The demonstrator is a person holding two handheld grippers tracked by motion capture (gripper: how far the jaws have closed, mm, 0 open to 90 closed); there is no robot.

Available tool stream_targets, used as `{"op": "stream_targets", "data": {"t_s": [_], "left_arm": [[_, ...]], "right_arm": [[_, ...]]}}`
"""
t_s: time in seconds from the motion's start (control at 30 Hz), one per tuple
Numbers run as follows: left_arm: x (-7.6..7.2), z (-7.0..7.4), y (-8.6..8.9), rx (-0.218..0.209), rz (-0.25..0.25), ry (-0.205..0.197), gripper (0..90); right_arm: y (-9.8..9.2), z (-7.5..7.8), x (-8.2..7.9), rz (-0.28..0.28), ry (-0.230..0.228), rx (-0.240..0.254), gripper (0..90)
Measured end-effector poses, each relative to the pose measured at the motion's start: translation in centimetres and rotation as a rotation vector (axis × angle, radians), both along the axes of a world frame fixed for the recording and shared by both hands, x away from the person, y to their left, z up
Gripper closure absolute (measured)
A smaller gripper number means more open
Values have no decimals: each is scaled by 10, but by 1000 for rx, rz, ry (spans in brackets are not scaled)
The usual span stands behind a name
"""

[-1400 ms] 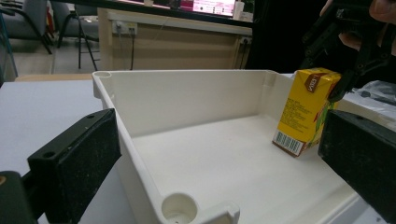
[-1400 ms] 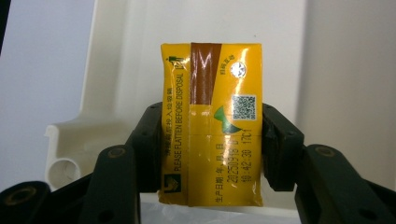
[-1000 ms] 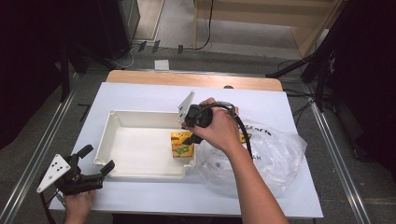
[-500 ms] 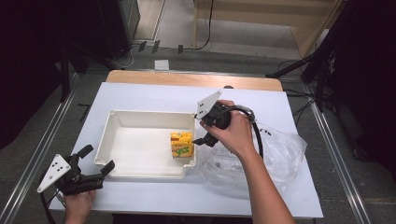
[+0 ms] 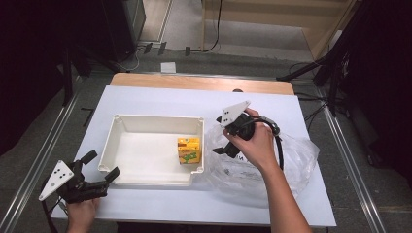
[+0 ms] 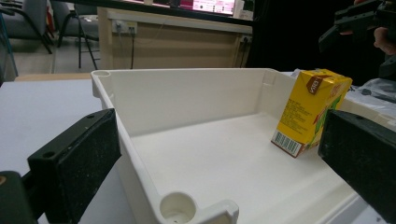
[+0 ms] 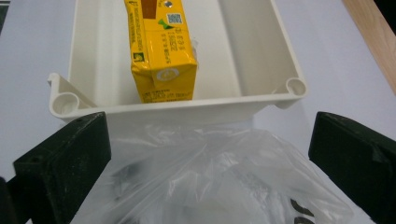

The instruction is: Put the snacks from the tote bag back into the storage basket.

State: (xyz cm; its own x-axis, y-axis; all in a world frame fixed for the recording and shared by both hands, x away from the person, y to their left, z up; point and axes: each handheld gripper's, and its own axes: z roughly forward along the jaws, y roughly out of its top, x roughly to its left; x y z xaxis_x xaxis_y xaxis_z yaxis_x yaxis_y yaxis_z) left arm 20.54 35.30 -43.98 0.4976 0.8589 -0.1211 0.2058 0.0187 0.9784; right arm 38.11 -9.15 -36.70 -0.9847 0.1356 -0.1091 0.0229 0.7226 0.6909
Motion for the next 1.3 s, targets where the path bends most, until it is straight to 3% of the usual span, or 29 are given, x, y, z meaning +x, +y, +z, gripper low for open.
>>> {"op": "stream_targets", "data": {"t_s": [0.8, 1.03, 1.13, 1.3], "left_arm": [[0, 0, -1, 8, -1, 1, 0], [0, 0, -2, 12, 1, 2, 0], [0, 0, -2, 16, 3, 4, 0], [0, 0, -3, 25, 3, 3, 0]], "right_arm": [[-56, -21, -19, -145, 28, 97, 0], [-74, -28, -25, -180, 21, 146, 0], [-82, -31, -29, -192, -7, 176, 0], [-89, -34, -33, -210, -8, 189, 0]]}}
